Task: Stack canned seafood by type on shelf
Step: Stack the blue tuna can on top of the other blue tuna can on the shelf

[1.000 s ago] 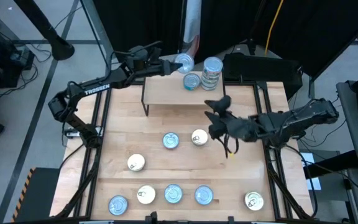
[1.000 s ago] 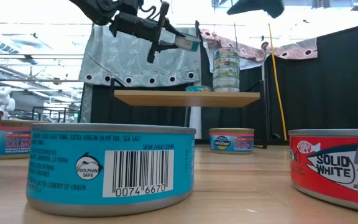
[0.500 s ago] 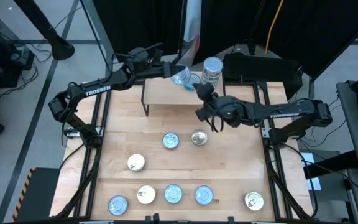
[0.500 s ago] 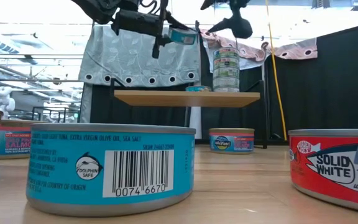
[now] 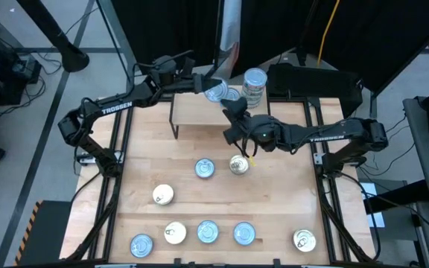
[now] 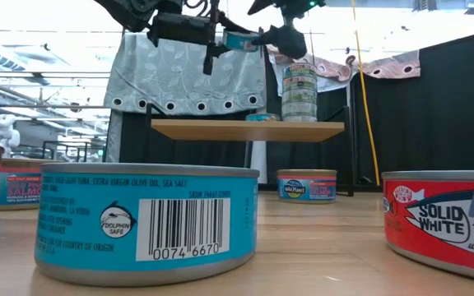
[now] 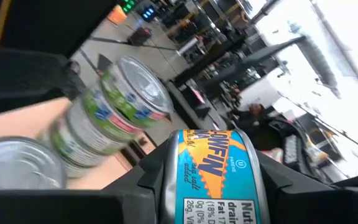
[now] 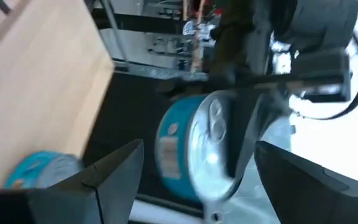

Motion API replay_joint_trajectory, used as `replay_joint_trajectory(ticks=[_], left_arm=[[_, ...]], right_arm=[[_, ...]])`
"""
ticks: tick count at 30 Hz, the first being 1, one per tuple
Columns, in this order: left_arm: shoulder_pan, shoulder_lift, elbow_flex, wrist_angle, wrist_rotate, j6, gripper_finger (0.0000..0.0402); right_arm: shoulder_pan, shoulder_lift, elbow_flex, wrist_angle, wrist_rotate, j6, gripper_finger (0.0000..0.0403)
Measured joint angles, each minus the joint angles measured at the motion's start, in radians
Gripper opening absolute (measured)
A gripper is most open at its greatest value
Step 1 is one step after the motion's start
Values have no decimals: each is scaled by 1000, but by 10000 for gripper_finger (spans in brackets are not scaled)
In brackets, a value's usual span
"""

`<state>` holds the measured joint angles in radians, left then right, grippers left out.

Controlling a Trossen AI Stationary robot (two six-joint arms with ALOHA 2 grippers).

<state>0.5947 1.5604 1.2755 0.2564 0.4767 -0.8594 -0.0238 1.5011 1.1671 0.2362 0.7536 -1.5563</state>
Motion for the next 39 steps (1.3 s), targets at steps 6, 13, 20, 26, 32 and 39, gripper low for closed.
replay_joint_trajectory(ticks=[6, 13, 20, 26, 32, 39], left_arm=[[-9, -2, 0, 3, 48, -24, 139], [-6, -4, 0, 4, 88, -25, 141], [-10, -6, 0, 8, 99, -25, 142], [1, -6, 0, 7, 119, -26, 142], [2, -6, 2, 6, 134, -14, 142], [3, -5, 2, -3, 140, -6, 143]], right_arm=[[5, 41, 0, 33, 5, -103, 297], [3, 92, 0, 191, 61, -217, 297], [3, 138, -1, 353, 63, -374, 293], [3, 153, -1, 354, 62, -393, 211], [-6, 150, -1, 346, 68, -390, 99], [-6, 147, -1, 319, 78, -388, 44]])
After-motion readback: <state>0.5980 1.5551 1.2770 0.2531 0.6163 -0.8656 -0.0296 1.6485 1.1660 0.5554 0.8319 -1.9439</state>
